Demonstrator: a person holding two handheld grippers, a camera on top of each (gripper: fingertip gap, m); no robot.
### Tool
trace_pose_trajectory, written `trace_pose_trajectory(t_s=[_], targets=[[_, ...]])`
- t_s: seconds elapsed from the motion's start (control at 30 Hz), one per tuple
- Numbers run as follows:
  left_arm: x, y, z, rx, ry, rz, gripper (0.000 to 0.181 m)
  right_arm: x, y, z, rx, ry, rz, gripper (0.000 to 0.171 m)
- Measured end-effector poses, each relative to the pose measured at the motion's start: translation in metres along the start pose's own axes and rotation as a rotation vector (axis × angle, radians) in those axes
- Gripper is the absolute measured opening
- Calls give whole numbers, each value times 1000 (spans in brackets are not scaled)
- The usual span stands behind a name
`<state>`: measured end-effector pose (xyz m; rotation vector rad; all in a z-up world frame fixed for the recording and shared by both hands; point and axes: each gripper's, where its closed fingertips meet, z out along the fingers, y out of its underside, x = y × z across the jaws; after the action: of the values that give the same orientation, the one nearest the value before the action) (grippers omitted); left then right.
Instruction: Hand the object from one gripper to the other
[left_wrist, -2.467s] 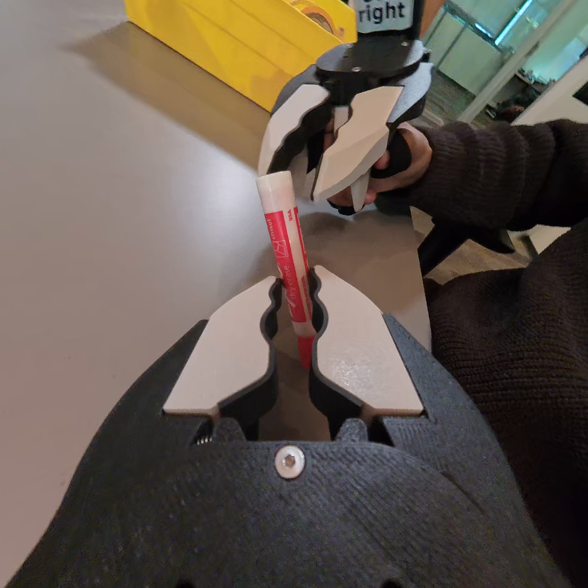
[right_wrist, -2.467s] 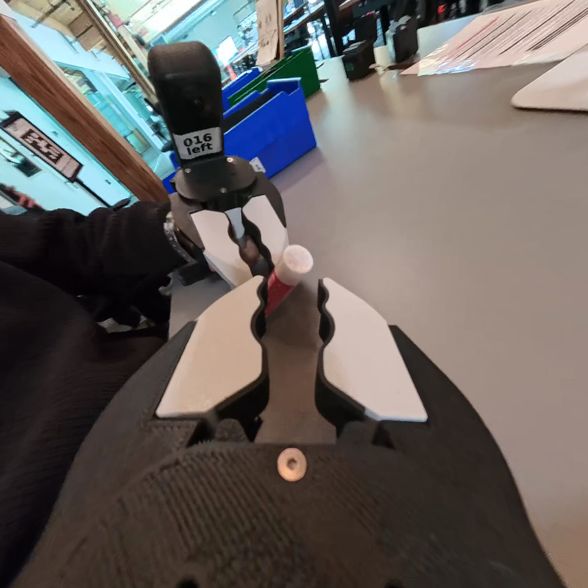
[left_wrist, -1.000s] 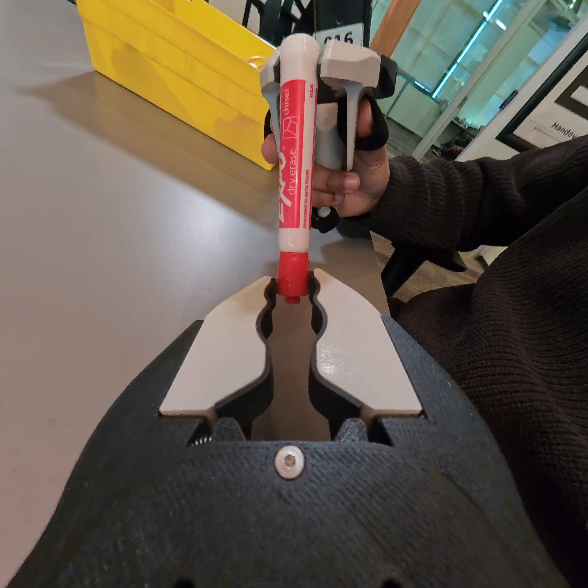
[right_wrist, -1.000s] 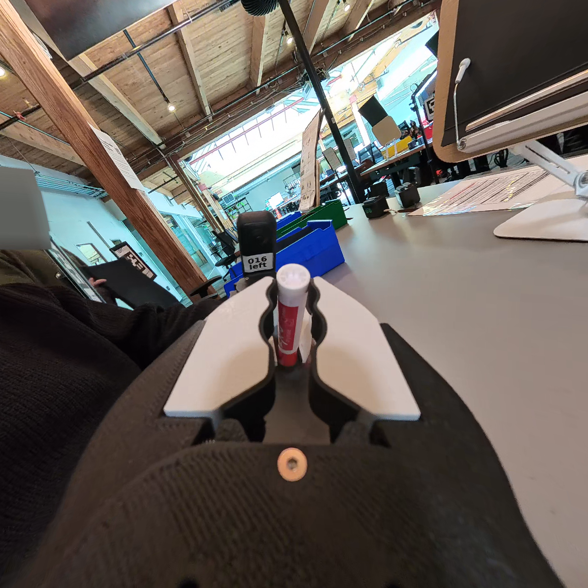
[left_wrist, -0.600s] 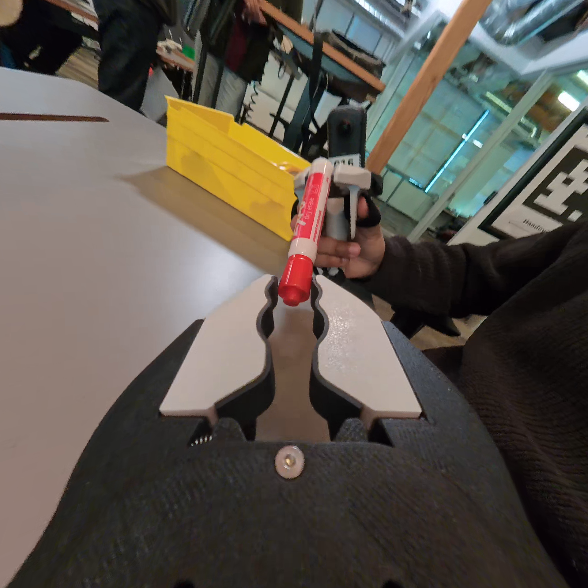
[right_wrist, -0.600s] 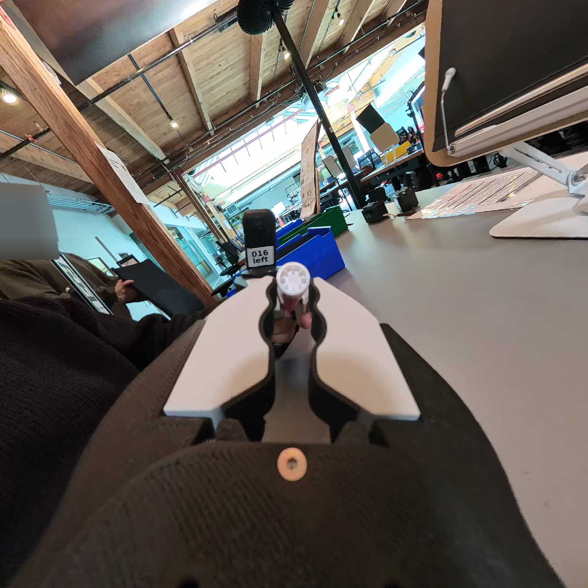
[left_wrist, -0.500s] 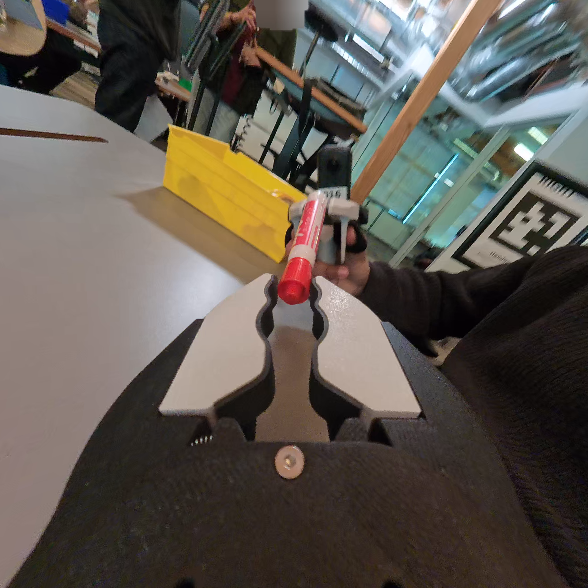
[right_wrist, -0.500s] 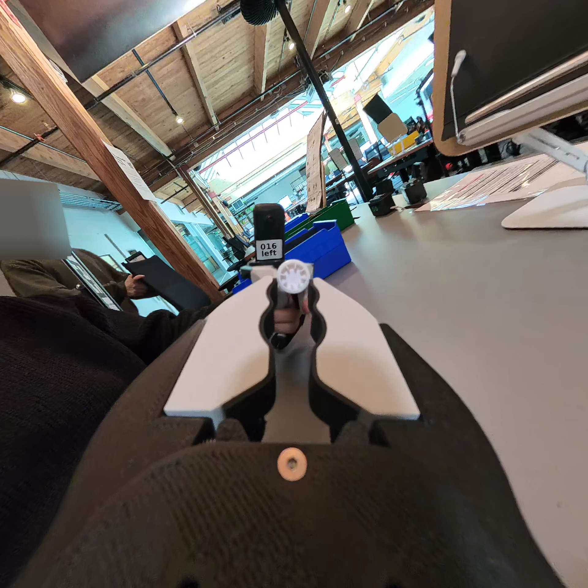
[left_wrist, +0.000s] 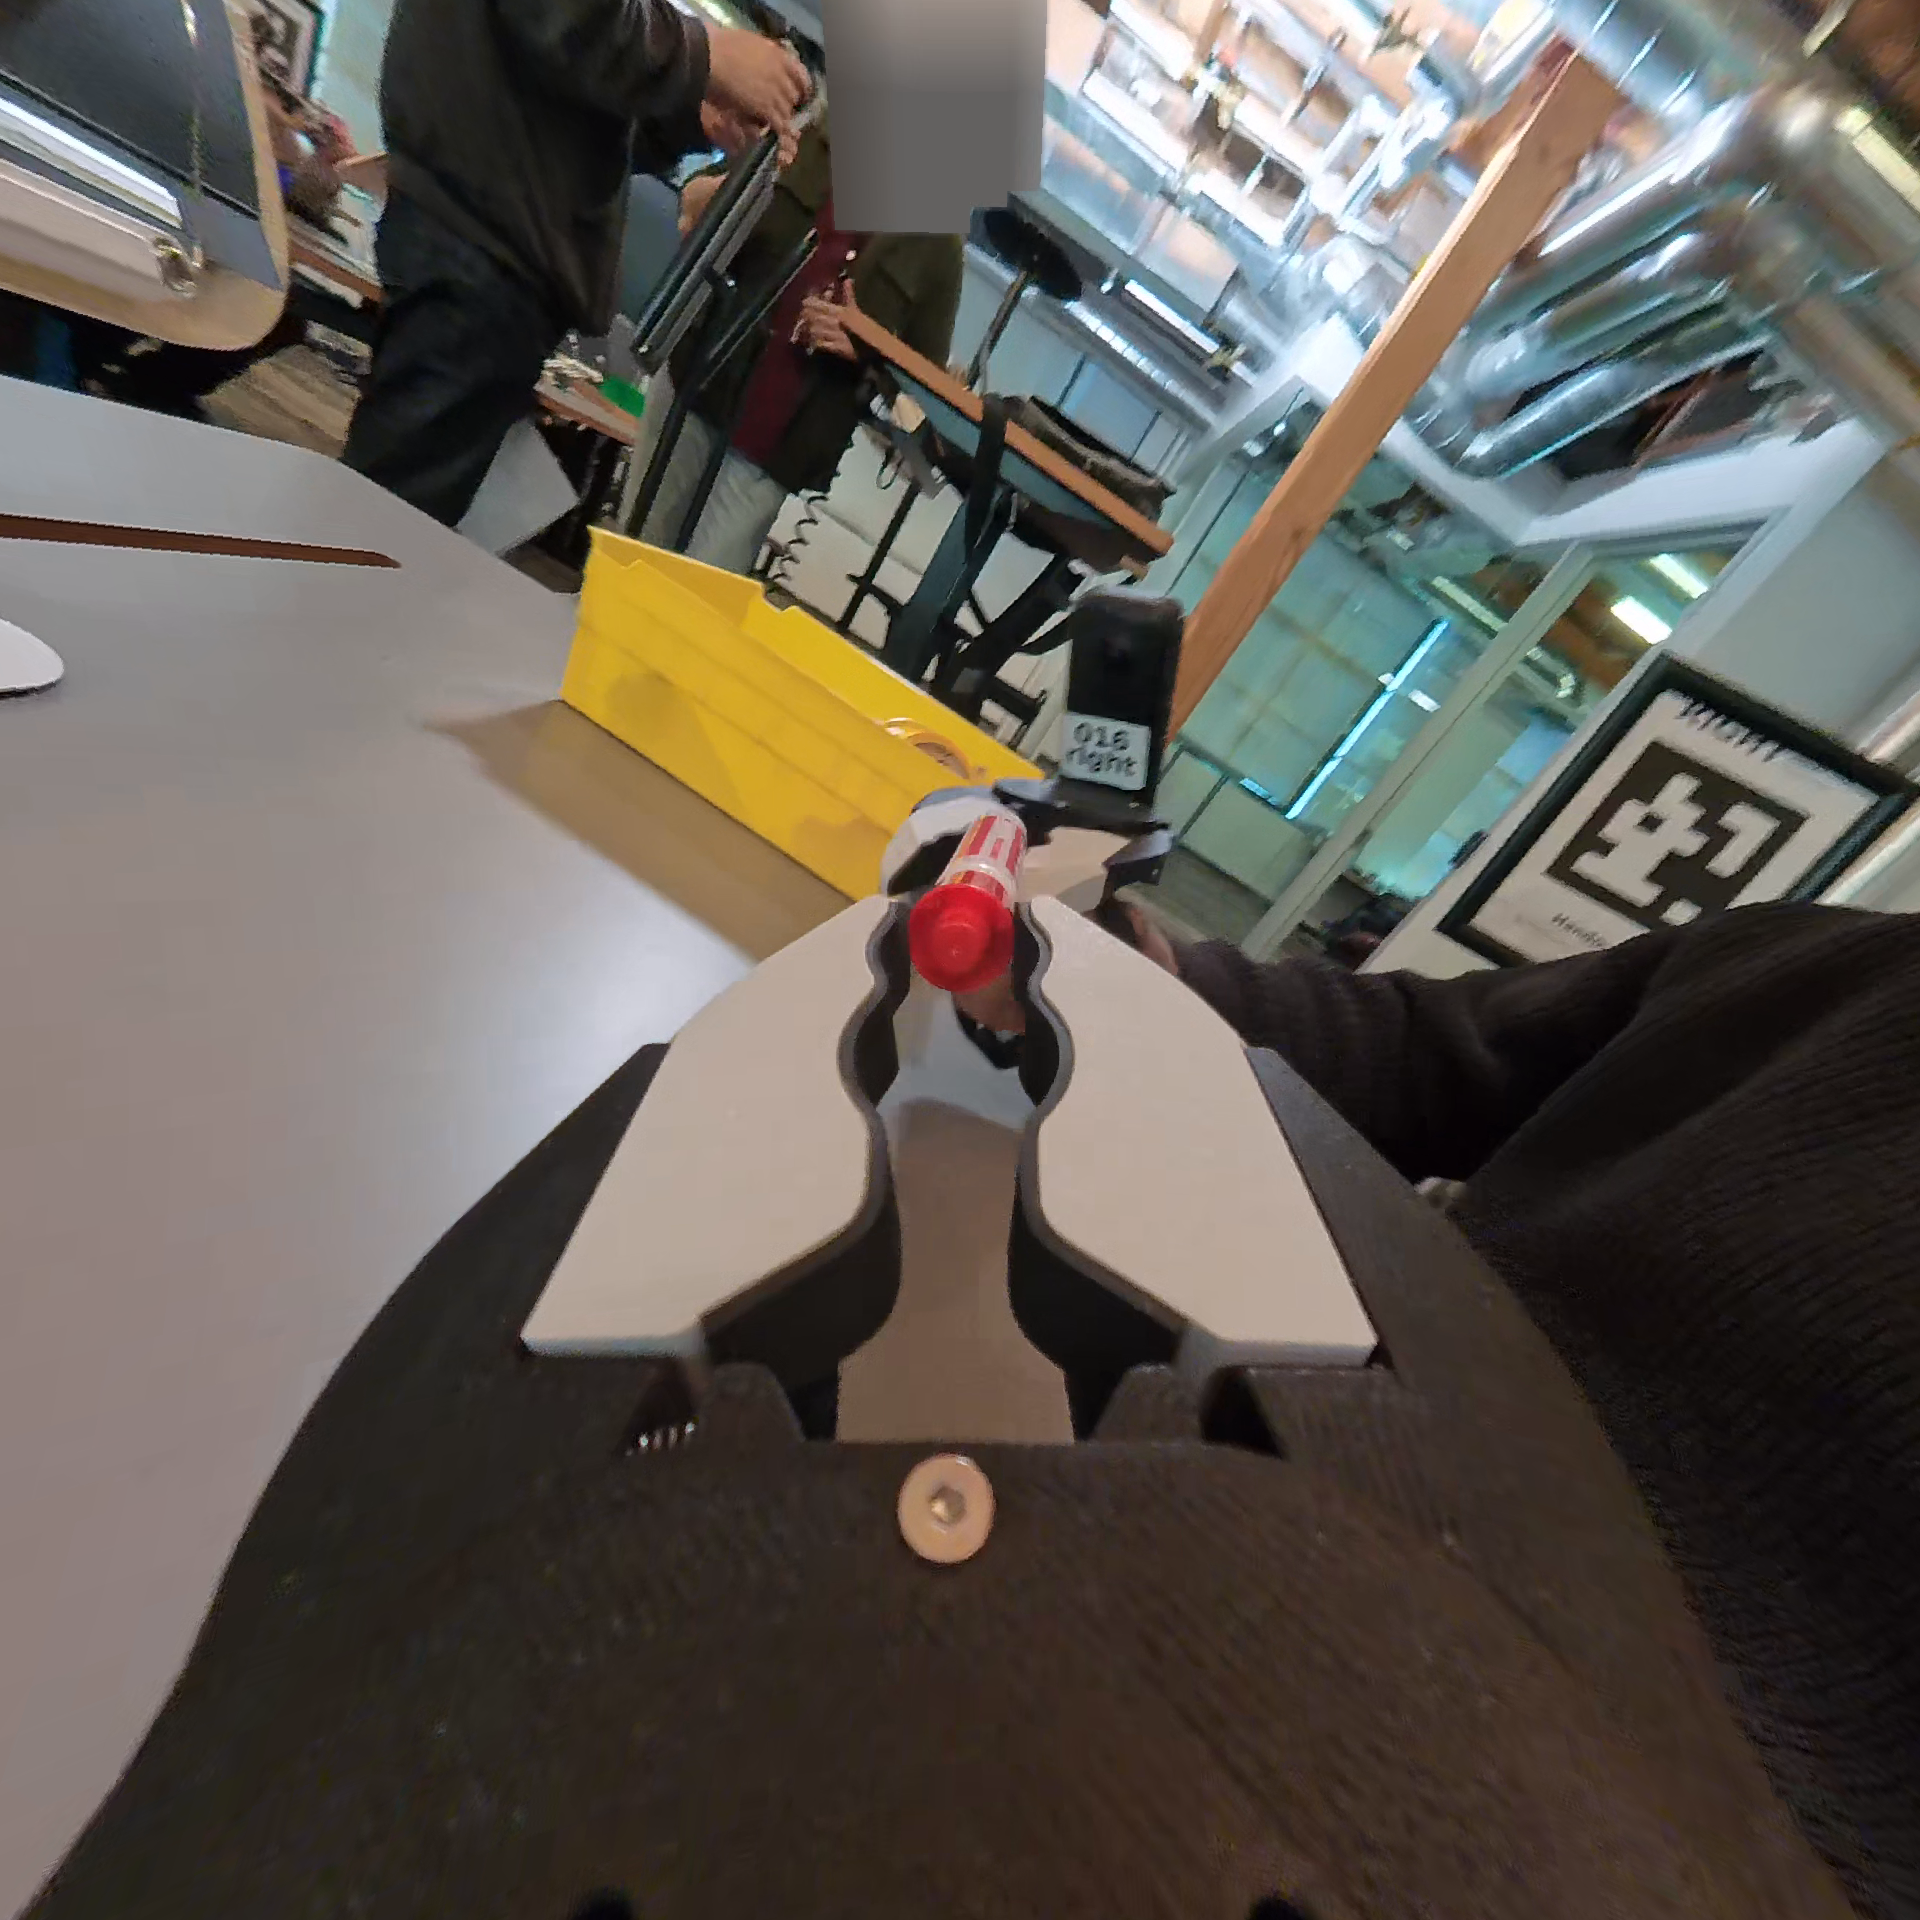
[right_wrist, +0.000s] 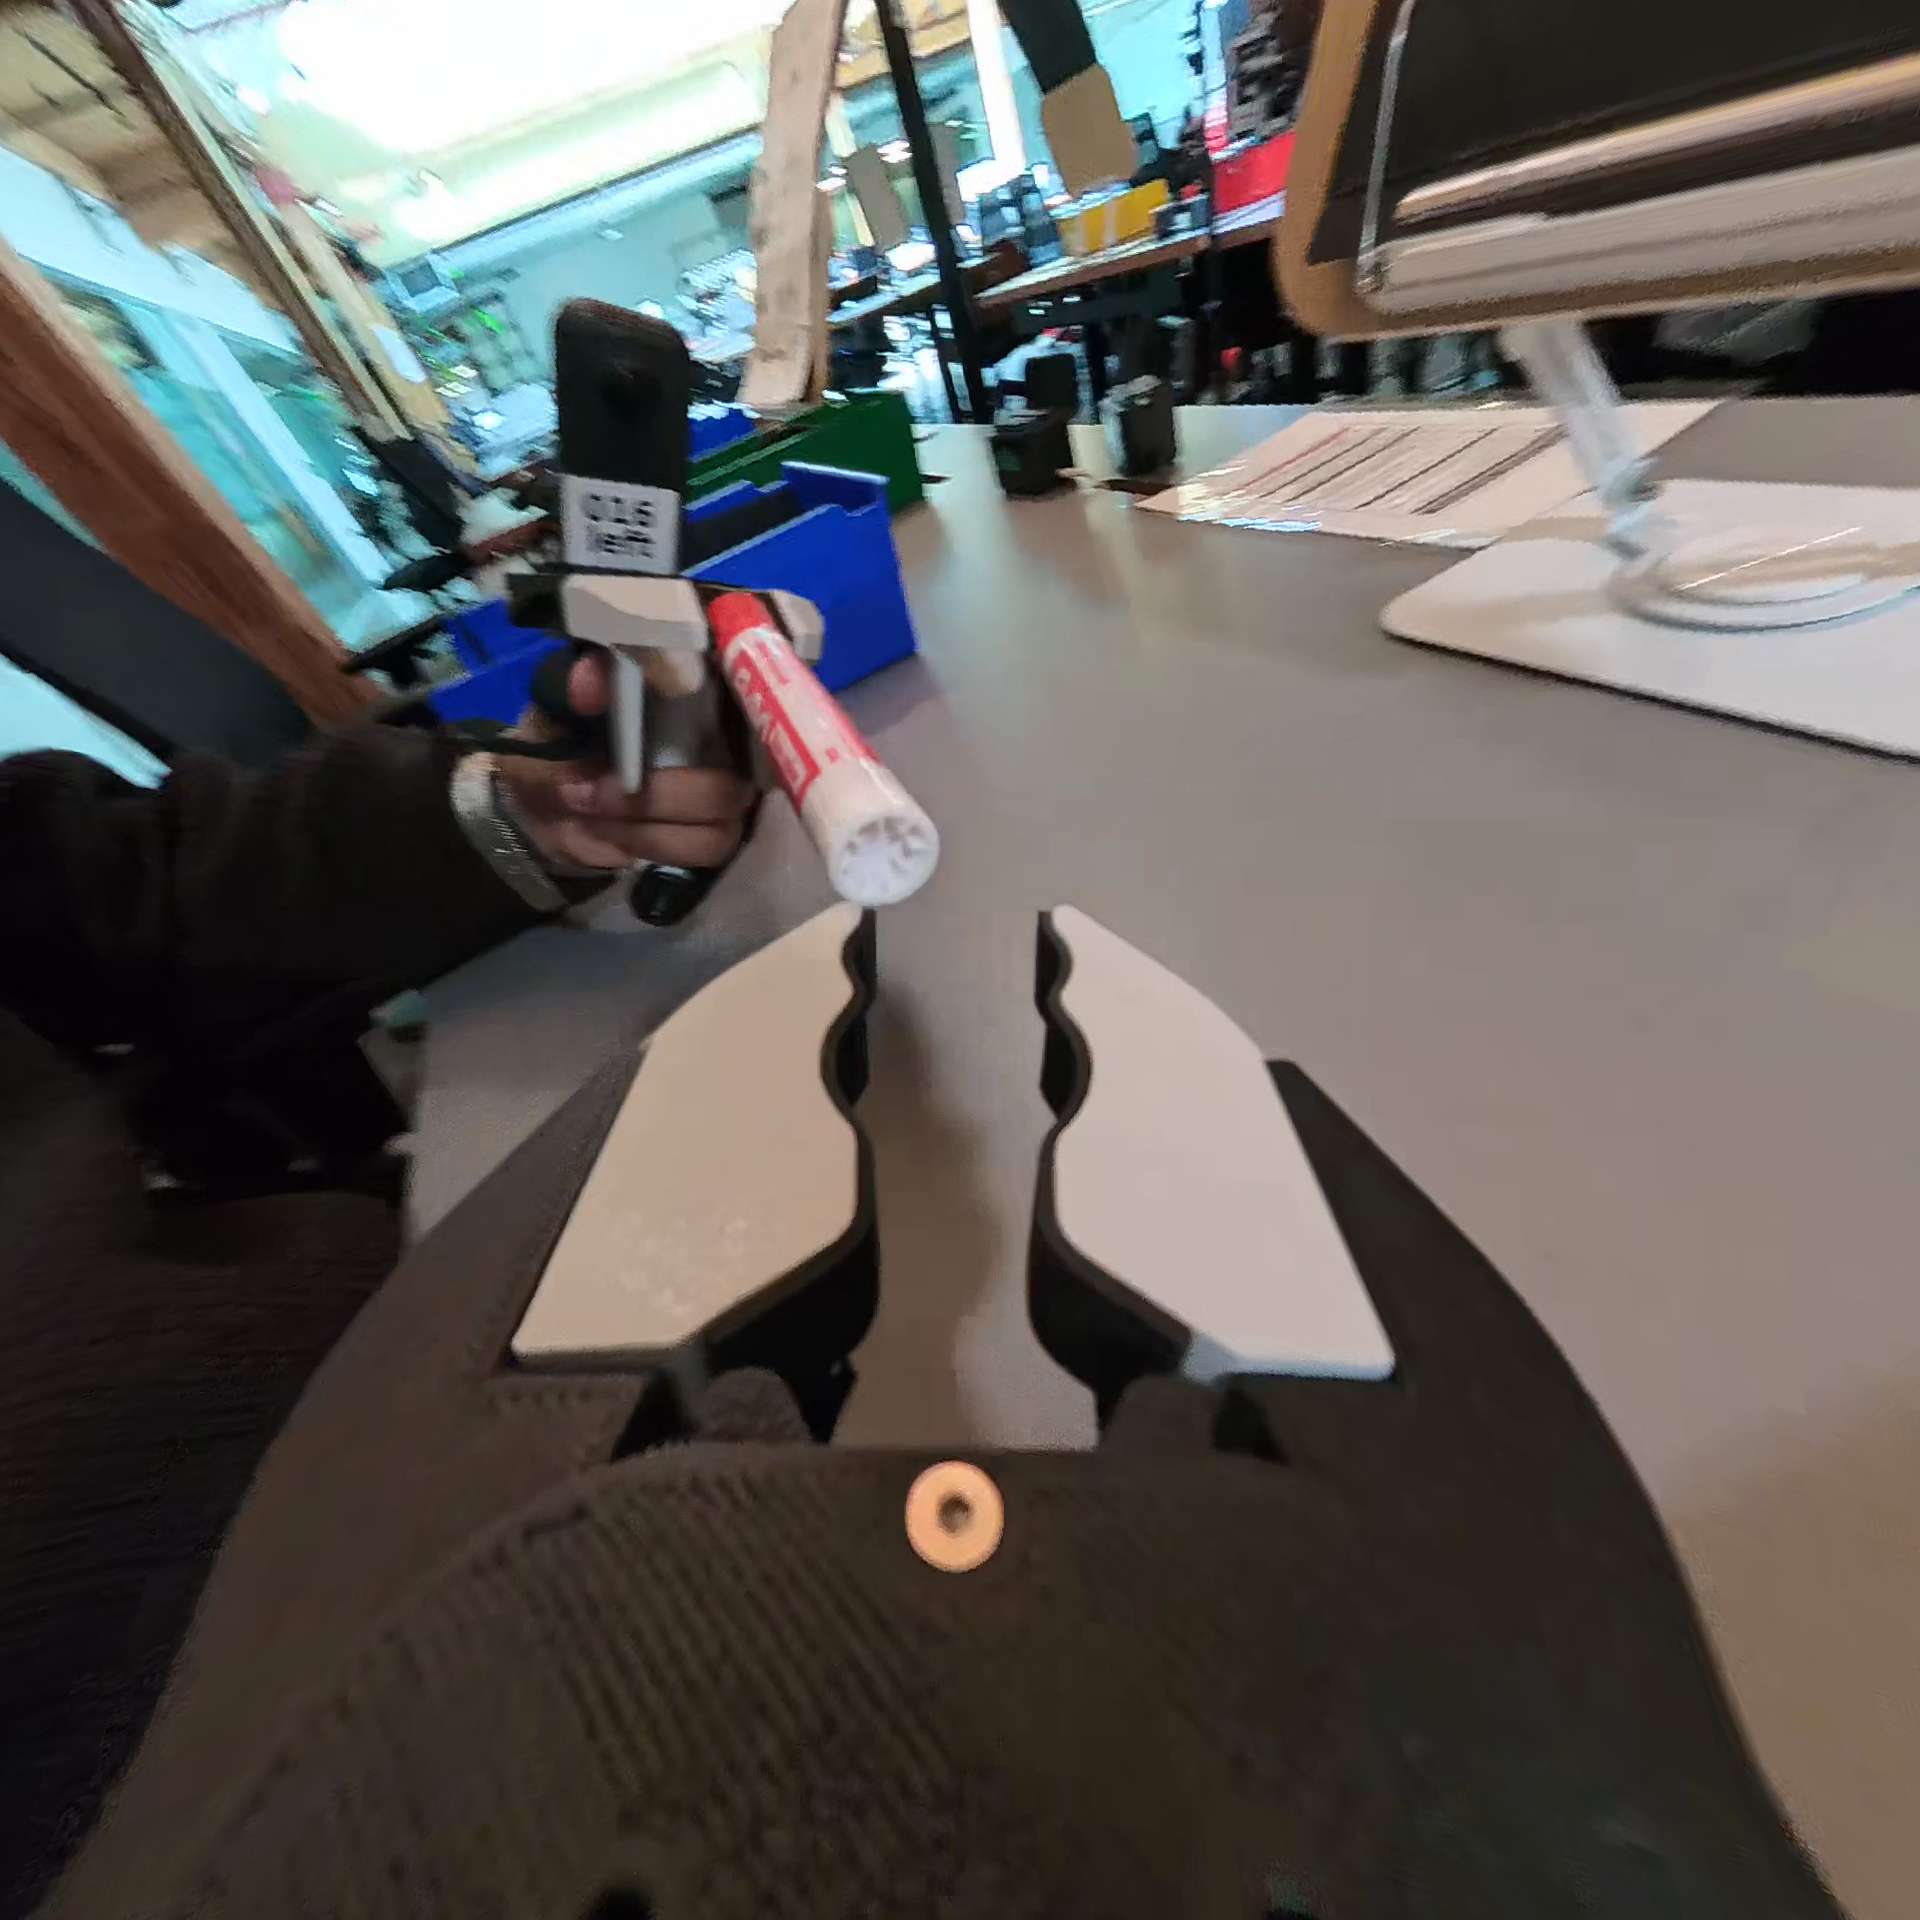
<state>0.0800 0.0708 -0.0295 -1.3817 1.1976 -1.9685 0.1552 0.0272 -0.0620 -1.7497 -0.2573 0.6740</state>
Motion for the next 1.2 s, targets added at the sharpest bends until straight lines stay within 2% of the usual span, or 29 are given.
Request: trace_pose_trajectory(t_s=[0.13,0.27,0.37,0.73,0.97,1.2], targets=[[-10,3,-1,-36,-73,42,19,13,0,-7,-47,102,-109,42],[-26,10,-3,-94,-186,108,19,14,4,-4,-101,178,-259,44],[-29,17,-2,-153,-239,190,19,7,11,1,-164,206,-399,43],[-8,56,20,-339,-232,326,19,-11,42,16,-391,304,-880,31],[-2,61,24,-345,-214,315,19,-12,53,20,-452,318,-957,19],[0,61,25,-325,-198,337,19,-10,52,19,-458,338,-957,19]])
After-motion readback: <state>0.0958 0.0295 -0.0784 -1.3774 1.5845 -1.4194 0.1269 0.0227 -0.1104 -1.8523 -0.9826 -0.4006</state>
